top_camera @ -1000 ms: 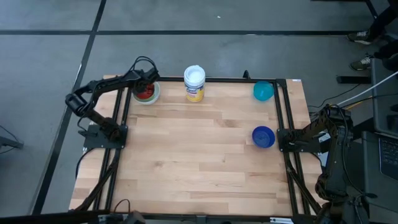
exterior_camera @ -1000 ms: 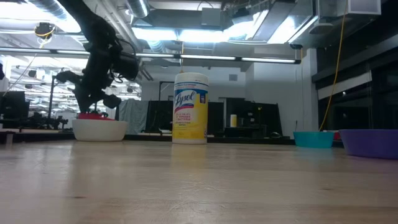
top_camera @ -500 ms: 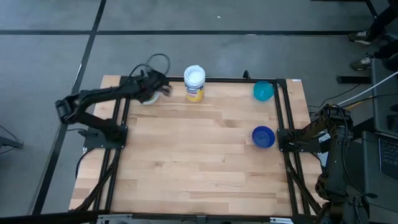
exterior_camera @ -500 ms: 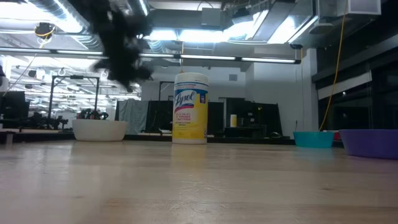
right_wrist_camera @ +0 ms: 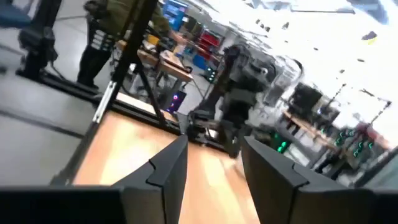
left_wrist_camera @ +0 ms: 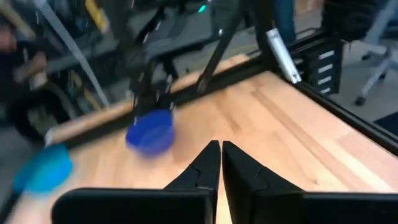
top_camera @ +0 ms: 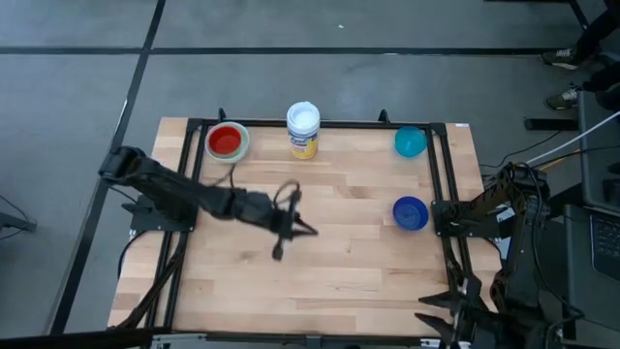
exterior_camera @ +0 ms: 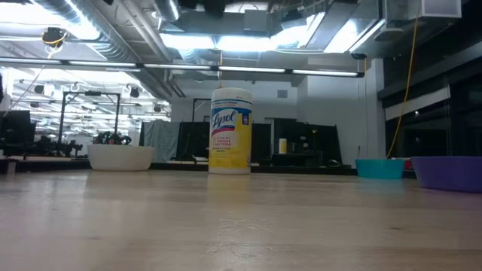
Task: Nest bowls inside each other
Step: Stack the deep blue bowl on the red bowl
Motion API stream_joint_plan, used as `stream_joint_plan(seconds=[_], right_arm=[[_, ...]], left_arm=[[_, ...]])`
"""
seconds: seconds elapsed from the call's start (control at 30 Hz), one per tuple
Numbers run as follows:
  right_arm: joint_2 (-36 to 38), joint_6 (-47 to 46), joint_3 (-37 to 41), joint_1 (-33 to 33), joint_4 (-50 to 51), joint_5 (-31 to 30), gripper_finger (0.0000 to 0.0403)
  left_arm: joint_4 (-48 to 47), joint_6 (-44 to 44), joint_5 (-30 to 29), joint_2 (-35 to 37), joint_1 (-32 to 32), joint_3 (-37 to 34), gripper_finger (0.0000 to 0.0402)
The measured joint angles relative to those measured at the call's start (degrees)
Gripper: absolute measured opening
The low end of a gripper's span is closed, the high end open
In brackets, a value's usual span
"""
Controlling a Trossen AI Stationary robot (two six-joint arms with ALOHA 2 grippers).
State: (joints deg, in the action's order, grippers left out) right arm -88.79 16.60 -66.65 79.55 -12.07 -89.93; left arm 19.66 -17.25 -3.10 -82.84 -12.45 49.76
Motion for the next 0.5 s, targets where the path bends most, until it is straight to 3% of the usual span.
stream_joint_plan(seconds=[0.23, 0.33, 0.43, 0.5], right_arm=[[1.1, -12.6, 0.0, -3.4, 5.0, 3.1, 0.0135], [2.4, -27.5, 0.0, -8.0, 17.5, 13.4, 0.0122], [3.0, -57.0, 0.0, -15.9, 43.3, 31.3, 0.0106], [1.6, -70.2, 0.2, -20.9, 56.3, 41.2, 0.0100]], left_arm=[[10.0, -13.4, -3.5, -1.9, -9.5, 1.0, 0.0019], [8.8, -18.7, -10.3, 0.0, -13.9, 1.0, 0.0020], [8.5, -22.9, -15.6, 1.9, -18.5, 1.0, 0.0019], [8.0, -25.6, -20.5, 3.2, -21.8, 1.0, 0.0017]])
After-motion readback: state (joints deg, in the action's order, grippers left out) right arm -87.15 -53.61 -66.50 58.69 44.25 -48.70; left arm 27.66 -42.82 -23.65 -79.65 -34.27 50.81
